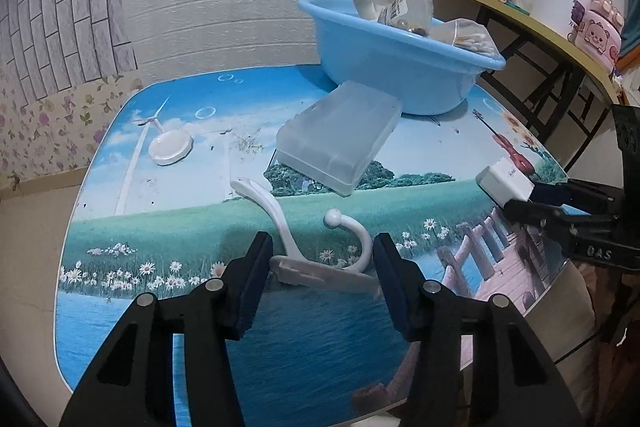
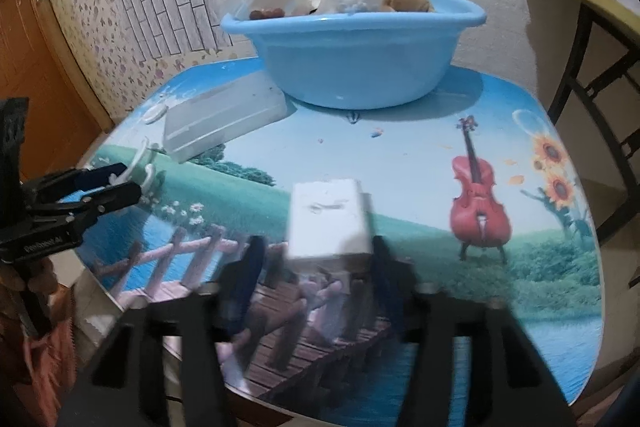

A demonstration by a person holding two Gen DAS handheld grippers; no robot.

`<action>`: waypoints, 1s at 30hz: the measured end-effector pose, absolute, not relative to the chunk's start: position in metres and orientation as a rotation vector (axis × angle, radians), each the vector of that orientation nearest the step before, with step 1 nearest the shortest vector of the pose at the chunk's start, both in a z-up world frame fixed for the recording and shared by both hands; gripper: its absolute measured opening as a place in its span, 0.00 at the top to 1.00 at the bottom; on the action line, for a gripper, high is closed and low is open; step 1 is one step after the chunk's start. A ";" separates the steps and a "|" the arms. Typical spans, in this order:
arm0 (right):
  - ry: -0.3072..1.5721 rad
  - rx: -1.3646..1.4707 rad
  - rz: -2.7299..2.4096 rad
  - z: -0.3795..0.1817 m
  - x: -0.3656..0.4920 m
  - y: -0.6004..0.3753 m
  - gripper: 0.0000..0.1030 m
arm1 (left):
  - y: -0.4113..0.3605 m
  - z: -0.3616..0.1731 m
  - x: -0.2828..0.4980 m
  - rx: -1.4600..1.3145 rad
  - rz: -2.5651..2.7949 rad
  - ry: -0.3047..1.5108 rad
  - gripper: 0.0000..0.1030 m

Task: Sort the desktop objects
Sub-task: 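Grasp the white hook with the left tool while right tool holds the charger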

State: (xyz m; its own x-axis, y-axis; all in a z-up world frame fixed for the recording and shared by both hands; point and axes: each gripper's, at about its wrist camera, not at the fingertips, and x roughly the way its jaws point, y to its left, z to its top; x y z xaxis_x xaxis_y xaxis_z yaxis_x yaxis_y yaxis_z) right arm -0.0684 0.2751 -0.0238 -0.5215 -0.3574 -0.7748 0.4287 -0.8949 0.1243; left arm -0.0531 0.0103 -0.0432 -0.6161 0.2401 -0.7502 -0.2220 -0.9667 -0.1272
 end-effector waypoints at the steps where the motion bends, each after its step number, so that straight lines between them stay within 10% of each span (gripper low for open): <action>1: 0.109 1.195 -2.400 -0.023 -0.068 0.275 0.61 | 0.010 -0.044 -0.053 -1.224 2.611 -0.030 0.50; 17: 0.158 1.145 -2.446 -0.025 -0.068 0.271 0.61 | 0.024 -0.054 -0.047 -1.158 2.664 0.108 0.40; 30: 0.225 1.080 -2.465 -0.028 -0.061 0.265 0.54 | 0.028 -0.060 -0.048 -1.176 2.623 0.131 0.01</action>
State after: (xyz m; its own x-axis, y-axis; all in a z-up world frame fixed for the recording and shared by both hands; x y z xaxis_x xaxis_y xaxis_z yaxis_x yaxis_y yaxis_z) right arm -0.0607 0.2650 -0.0276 -0.5998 -0.3256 -0.7309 0.4527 -0.8913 0.0255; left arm -0.0482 0.0283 -0.0596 -0.6372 0.2016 -0.7438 -0.2744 -0.9613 -0.0254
